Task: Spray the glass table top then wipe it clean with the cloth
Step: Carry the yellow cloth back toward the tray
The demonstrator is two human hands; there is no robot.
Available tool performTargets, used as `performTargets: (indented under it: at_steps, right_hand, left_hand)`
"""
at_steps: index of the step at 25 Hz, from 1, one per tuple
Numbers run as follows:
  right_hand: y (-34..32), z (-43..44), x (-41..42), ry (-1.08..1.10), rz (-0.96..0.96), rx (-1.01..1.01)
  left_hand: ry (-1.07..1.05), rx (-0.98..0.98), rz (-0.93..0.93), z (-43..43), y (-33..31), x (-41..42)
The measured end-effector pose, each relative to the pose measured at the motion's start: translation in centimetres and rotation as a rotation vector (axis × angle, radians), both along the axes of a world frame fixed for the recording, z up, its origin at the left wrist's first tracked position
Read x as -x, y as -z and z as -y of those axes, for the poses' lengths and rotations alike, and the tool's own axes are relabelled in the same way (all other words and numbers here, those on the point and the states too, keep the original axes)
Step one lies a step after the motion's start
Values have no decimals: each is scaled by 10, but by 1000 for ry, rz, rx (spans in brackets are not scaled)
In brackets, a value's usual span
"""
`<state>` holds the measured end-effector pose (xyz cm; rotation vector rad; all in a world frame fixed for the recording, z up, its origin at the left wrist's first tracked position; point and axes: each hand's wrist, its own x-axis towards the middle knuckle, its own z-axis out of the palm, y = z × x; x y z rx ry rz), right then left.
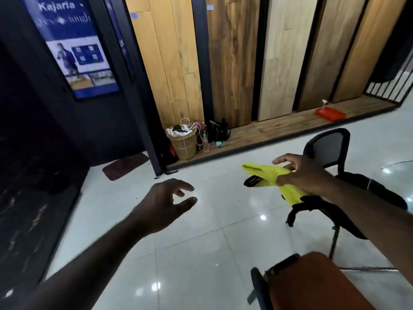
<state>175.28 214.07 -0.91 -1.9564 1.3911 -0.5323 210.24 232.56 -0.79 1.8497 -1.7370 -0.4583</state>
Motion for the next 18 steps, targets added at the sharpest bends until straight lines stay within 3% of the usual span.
performTargets:
  at_steps: [8, 18]
  right_hand:
    - [-76, 57, -40, 130, -114, 149]
    - [-72, 333, -88, 276, -91, 260]
  left_hand:
    - [306, 91, 51, 178, -44, -75]
    - [431, 125, 78, 496, -70, -117]
